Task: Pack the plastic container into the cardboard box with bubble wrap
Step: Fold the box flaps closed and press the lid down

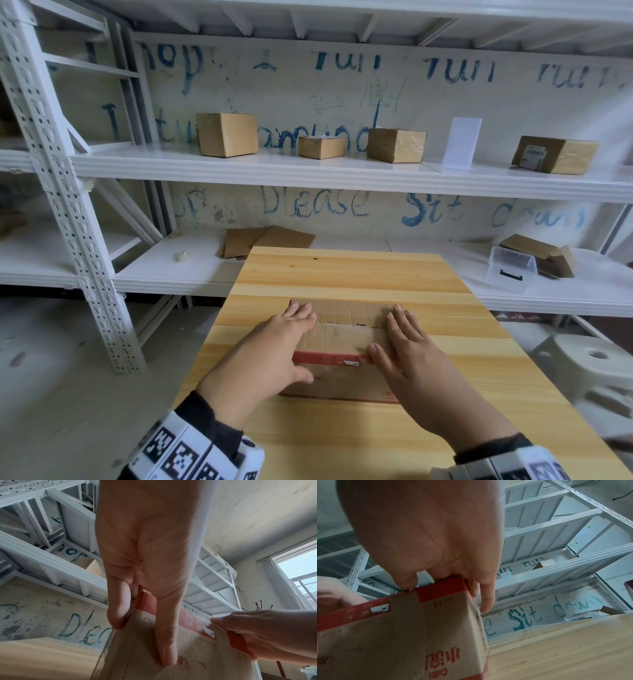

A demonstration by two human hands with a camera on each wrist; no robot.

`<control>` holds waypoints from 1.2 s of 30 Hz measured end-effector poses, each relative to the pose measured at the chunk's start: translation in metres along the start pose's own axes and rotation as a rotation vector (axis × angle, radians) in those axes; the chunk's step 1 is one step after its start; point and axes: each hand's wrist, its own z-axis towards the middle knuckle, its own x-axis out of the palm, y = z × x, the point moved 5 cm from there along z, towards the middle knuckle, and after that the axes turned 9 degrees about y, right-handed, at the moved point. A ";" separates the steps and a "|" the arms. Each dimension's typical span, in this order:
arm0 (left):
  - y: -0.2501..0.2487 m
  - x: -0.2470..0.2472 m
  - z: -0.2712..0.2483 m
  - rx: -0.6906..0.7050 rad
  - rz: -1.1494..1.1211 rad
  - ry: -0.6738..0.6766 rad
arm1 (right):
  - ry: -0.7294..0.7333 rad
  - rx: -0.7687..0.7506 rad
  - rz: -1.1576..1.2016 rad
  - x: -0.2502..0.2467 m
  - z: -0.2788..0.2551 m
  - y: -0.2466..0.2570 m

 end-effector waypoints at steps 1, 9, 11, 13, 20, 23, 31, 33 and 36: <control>-0.001 0.000 0.000 -0.002 0.006 -0.001 | -0.001 0.002 0.000 0.000 0.000 0.000; 0.000 0.001 0.000 0.005 -0.009 -0.009 | 0.022 0.000 -0.017 0.001 -0.002 0.001; 0.000 0.001 0.000 0.009 -0.013 -0.011 | 0.014 0.000 -0.022 0.003 -0.001 0.000; 0.001 0.002 0.000 0.010 -0.016 -0.015 | 0.013 -0.005 -0.029 0.004 -0.001 0.000; 0.000 0.000 0.000 0.007 0.004 -0.028 | 0.017 0.003 -0.015 0.003 0.001 -0.002; 0.001 0.001 -0.001 0.017 0.005 -0.035 | 0.020 -0.001 -0.014 0.002 0.000 0.000; -0.002 -0.012 -0.007 0.054 0.033 -0.225 | -0.019 0.021 -0.045 0.005 0.001 -0.004; -0.004 -0.012 -0.005 0.055 0.022 -0.294 | -0.018 0.037 -0.075 0.001 0.001 -0.004; -0.004 -0.014 0.000 0.043 0.019 -0.377 | -0.045 0.053 -0.065 -0.010 -0.002 0.000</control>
